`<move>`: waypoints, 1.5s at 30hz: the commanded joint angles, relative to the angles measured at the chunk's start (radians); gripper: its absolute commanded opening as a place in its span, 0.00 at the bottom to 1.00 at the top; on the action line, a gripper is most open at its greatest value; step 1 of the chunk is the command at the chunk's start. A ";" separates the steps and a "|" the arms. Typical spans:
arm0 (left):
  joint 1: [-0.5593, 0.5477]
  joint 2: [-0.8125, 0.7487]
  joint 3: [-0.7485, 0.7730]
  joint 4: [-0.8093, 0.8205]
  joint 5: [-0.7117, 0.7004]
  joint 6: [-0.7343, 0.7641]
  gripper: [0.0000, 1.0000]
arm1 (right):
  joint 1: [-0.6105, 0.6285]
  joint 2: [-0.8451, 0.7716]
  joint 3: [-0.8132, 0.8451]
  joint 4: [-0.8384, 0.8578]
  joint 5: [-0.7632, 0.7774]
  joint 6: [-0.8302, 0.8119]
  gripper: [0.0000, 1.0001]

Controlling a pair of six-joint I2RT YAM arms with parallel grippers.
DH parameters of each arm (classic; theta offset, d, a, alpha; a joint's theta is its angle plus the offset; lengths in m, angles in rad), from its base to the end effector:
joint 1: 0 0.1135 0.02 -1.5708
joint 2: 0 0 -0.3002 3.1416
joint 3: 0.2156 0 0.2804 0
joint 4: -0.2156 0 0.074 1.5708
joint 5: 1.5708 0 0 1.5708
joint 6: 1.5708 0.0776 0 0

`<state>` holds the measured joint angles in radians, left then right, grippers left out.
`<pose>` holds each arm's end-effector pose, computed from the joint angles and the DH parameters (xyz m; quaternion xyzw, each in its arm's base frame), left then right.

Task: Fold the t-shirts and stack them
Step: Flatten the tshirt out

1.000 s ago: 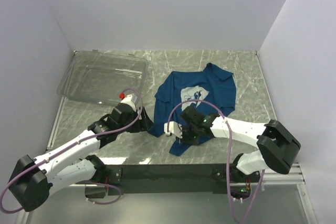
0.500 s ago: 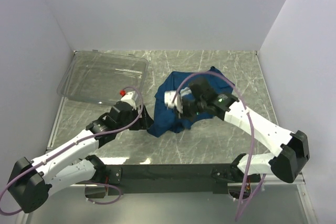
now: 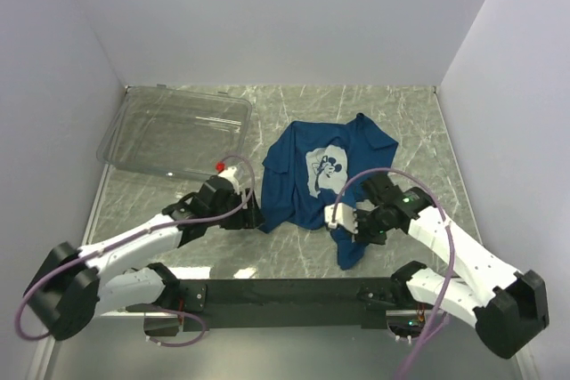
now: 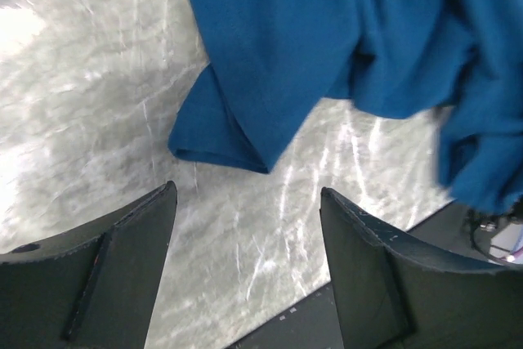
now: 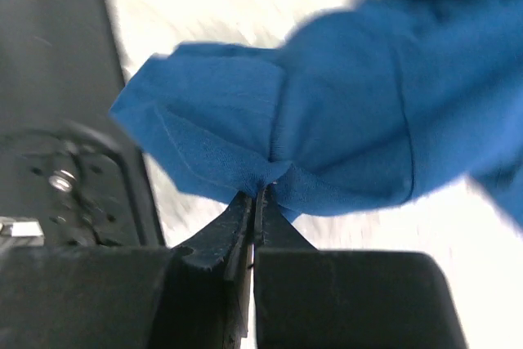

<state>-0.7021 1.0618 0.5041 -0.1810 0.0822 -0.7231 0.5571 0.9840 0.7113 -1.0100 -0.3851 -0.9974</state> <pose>0.1866 -0.1662 0.1797 0.0070 0.9140 -0.2925 0.2810 0.1333 0.1174 0.2076 -0.7008 0.6732 0.1540 0.1789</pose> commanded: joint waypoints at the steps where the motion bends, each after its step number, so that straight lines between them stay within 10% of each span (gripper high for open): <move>1: -0.014 0.108 0.023 0.106 0.047 -0.018 0.76 | -0.129 -0.060 -0.019 -0.047 0.069 -0.082 0.00; 13: -0.100 0.461 0.198 0.080 -0.027 -0.002 0.64 | -0.295 -0.099 -0.072 0.001 0.074 -0.030 0.00; 16: -0.106 0.493 0.226 0.078 -0.030 -0.004 0.51 | -0.319 -0.088 -0.070 0.007 0.068 -0.027 0.00; 21: -0.109 0.500 0.263 0.019 -0.027 0.010 0.00 | -0.396 -0.094 -0.046 -0.012 0.126 -0.087 0.00; 36: -0.065 0.149 0.324 -0.403 0.159 -0.059 0.02 | -0.885 -0.114 0.110 -0.270 0.173 -0.596 0.00; 40: -0.065 0.132 0.320 -0.489 0.136 -0.076 0.20 | -0.895 -0.145 0.057 -0.216 0.195 -0.552 0.07; 45: -0.066 0.077 0.423 -0.587 -0.005 -0.058 0.71 | -0.895 -0.062 0.158 -0.153 0.018 -0.349 0.45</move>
<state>-0.7692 1.1976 0.8314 -0.6949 0.1635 -0.7879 -0.3305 0.8791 0.7799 -1.2152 -0.2451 -1.4738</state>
